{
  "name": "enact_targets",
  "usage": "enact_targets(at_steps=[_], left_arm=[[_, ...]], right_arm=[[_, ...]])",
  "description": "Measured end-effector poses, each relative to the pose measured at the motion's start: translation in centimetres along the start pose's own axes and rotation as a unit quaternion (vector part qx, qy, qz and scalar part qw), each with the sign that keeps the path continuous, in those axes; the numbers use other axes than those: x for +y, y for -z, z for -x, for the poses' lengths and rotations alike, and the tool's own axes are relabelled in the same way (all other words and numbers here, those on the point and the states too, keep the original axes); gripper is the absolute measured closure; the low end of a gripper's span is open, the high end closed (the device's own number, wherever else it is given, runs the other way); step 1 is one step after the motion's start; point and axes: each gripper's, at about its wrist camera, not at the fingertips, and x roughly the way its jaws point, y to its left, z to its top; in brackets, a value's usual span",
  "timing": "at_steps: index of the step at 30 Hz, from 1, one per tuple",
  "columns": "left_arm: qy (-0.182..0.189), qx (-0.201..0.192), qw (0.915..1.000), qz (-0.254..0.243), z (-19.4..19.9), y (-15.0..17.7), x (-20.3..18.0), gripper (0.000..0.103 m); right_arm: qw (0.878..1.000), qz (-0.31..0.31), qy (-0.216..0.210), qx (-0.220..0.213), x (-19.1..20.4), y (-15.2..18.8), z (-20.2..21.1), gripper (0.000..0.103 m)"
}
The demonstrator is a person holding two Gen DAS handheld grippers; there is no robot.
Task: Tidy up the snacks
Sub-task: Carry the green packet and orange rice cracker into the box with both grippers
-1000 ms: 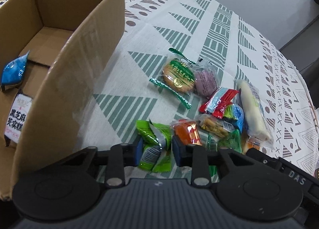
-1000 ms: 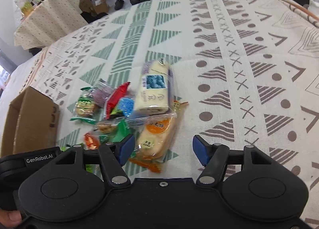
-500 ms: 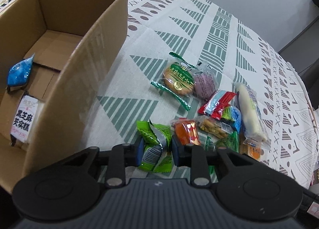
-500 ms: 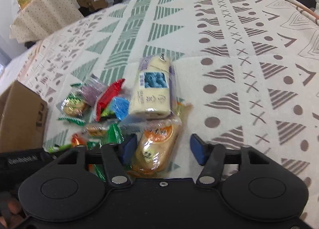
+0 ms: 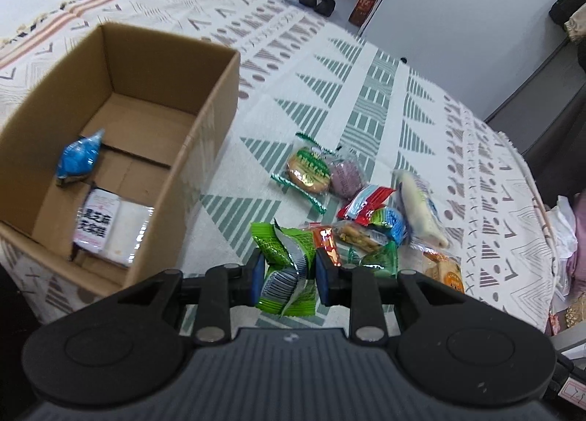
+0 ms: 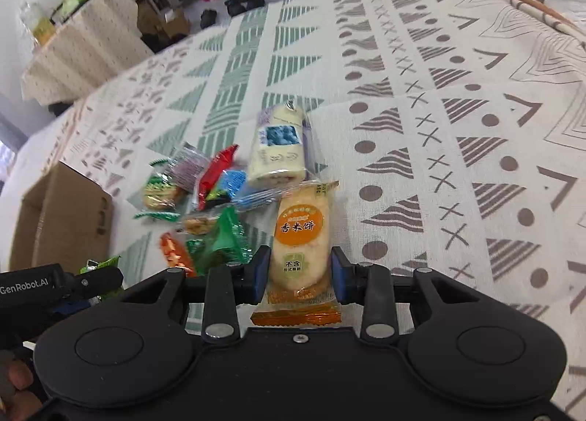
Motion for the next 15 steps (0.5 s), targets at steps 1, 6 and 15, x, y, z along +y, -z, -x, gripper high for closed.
enact_targets(at_steps=[1, 6, 15], left_arm=[[0.0, -0.004, 1.0, 0.001, 0.5, 0.0, 0.1, 0.075], [-0.002, -0.028, 0.9996, 0.004, 3.3, -0.4, 1.0, 0.075], [-0.006, -0.062, 0.9978, 0.023, 7.0, -1.3, 3.1, 0.075]], right_arm=[[1.0, -0.001, -0.004, -0.005, 0.0, 0.1, 0.4, 0.069], [0.999, -0.011, -0.035, -0.029, 0.6, 0.5, 2.7, 0.069], [0.996, 0.02, -0.076, -0.052, 3.9, 1.2, 4.8, 0.069]])
